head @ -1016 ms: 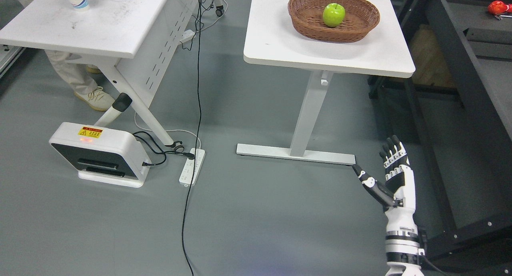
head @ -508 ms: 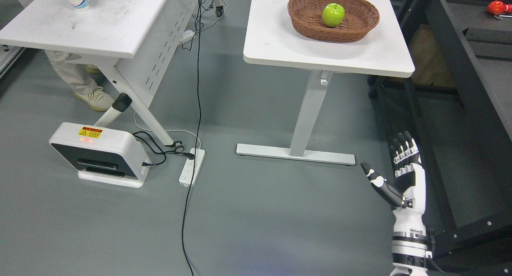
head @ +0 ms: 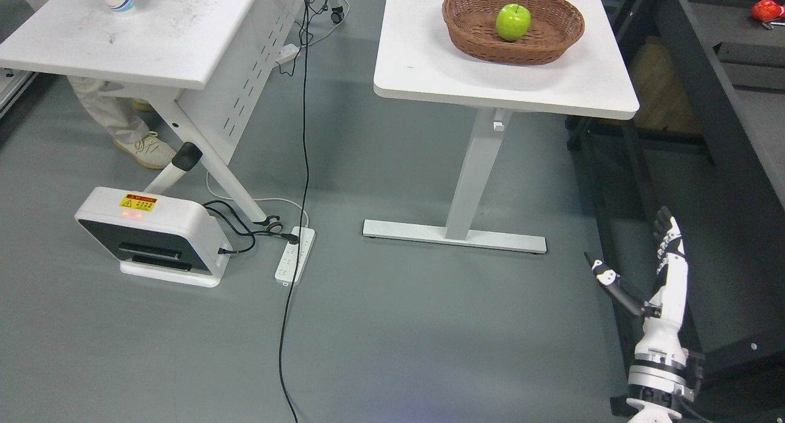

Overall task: Place green apple on left shelf middle layer
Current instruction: 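Drive toward the table with the wicker basket, right hand raised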

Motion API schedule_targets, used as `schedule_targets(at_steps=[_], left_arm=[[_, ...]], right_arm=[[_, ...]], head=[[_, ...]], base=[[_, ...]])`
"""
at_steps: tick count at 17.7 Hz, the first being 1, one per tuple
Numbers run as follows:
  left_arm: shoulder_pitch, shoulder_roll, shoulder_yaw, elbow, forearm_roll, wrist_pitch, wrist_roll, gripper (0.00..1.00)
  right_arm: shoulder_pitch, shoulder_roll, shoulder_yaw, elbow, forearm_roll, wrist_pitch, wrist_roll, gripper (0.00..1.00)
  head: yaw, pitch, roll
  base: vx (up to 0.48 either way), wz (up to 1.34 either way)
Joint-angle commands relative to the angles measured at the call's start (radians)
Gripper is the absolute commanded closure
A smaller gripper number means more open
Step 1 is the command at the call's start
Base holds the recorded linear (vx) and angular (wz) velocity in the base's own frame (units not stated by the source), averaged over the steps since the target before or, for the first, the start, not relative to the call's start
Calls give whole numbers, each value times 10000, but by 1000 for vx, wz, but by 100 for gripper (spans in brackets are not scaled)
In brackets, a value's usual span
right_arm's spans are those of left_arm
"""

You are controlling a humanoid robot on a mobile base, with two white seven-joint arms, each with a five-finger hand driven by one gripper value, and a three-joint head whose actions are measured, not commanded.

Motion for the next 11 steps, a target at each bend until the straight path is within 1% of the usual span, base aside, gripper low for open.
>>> schedule_targets(at_steps=[1,3,6,7,8,10,11], left_arm=[[-215,175,0,0,-4,-6,-5,0],[-215,175,0,0,-4,-6,-5,0],[-215,175,0,0,-4,-6,-5,0],[-215,175,0,0,-4,-6,-5,0],[-215,175,0,0,-4,-6,-5,0],[-215,175,0,0,11,-6,-5,0],[-215,175,0,0,-4,-6,-5,0]], right_arm=[[-80,-479,-191,0,992,286,-142,0],[-95,-511,-222,0,992,88,-142,0],[-19,-358,-222,0,992,-969,-142,0],[-18,-297,-237,0,931,-1048,-142,0],[-64,-205,-252,0,931,-943,-142,0],[-110,-173,-237,0,931,-377,-142,0],[-125,-173,-237,0,931,-298,-142,0]], head=[[0,0,0],[0,0,0],[0,0,0],[0,0,0],[0,0,0],[0,0,0],[0,0,0]], base=[[18,30],[32,80],[51,114],[47,119],[47,119],[60,88],[61,70]])
